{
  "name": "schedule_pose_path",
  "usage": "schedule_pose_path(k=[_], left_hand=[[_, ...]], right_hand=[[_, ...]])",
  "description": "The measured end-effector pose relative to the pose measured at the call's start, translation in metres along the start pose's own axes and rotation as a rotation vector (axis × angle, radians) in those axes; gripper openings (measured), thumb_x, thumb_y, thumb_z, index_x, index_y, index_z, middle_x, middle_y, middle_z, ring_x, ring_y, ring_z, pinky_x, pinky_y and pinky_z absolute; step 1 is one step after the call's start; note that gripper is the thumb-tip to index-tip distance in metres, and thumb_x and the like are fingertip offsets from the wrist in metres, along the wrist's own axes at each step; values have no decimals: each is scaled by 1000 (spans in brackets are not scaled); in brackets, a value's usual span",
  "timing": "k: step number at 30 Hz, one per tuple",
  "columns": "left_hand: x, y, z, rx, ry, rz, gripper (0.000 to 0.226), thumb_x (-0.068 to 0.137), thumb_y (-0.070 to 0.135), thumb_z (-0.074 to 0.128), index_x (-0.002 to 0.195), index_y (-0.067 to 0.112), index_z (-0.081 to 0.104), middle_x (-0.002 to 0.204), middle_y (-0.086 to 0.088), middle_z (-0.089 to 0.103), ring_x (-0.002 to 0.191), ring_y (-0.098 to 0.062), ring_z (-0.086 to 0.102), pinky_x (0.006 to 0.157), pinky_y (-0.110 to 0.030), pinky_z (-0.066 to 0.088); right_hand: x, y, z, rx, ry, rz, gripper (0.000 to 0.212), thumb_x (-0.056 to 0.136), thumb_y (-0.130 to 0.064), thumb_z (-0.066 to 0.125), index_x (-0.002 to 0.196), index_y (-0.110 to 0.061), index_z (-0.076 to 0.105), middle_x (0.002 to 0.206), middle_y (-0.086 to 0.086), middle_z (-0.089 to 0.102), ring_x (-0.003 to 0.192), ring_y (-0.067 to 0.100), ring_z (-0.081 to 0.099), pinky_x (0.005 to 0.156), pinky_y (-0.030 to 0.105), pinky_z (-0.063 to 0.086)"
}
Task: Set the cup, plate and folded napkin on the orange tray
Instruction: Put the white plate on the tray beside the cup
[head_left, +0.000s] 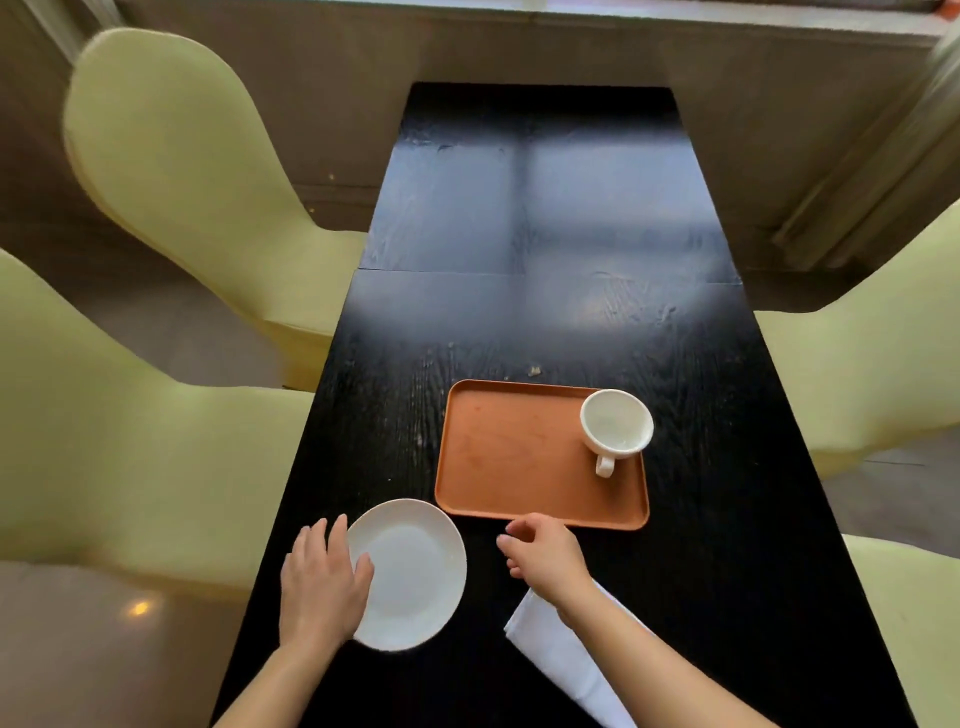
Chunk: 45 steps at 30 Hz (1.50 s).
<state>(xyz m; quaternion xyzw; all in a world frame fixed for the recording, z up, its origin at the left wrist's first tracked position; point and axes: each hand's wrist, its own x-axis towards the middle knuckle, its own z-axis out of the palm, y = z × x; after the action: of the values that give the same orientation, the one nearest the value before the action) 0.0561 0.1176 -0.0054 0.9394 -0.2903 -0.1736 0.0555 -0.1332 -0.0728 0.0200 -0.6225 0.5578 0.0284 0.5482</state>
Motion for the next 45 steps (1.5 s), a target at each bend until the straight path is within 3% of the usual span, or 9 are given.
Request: schedule_pose_path(k=[6,12,16,20,28,32,36,41,45], left_hand=[[-2,-32,10,10,-100,-45,57,102,37,33,156,19,22,163,-9,22,152,-29,13,119,-45,25],[1,-44,16,52,-74,-39,47,103,35,32,149,28,38,160,-2,31,149,-25,23,110,-45,38],[7,-49,21,-39,8,-50,38,100,35,46,135,25,58,146,-5,51,136,-30,40,100,-52,41],[12,-48,32,16,73,-24,40,95,34,59,132,22,61,137,-13,55,129,-35,45,99,-57,41],[35,-3,53,13,27,-115,70,95,60,38,152,22,26,161,-19,19,150,-39,5,114,-70,9],[31,-10,67,18,112,-94,72,94,63,29,154,23,25,161,-17,21,151,-37,8,116,-68,9],[33,-15,73,37,153,-81,75,90,64,23,153,23,27,160,-17,25,150,-37,13,116,-67,10],[34,-13,75,47,170,-80,76,88,64,24,152,23,30,159,-18,27,149,-38,15,116,-67,11],[34,-13,74,43,175,-82,76,87,63,27,151,22,32,158,-18,29,149,-39,17,115,-68,12]], right_hand=[[2,-6,51,-319,-40,-3,37,91,-41,68,118,-15,65,105,5,76,95,25,73,87,39,58],[9,-4,66,-310,-47,-20,4,87,-18,63,85,-17,67,81,6,77,69,24,77,75,43,65],[9,1,59,-178,-27,-39,9,84,-6,60,81,-8,68,78,9,74,64,25,77,71,49,65],[4,5,32,-69,74,-94,13,85,-6,63,77,-11,72,76,9,75,64,25,76,68,51,65],[42,-21,-20,322,252,40,10,97,1,61,91,-1,70,96,17,74,84,30,77,66,40,68],[77,-37,-25,465,323,155,15,97,4,63,84,-3,65,100,16,67,88,32,72,63,38,65],[100,-43,-21,568,356,268,9,98,6,60,105,2,64,110,17,63,99,38,70,72,45,66],[102,-35,-11,602,371,244,23,98,6,59,79,-7,60,111,18,66,96,37,71,56,35,63],[101,-34,-9,594,391,250,21,98,3,61,80,-9,61,110,16,68,86,32,74,54,32,64]])
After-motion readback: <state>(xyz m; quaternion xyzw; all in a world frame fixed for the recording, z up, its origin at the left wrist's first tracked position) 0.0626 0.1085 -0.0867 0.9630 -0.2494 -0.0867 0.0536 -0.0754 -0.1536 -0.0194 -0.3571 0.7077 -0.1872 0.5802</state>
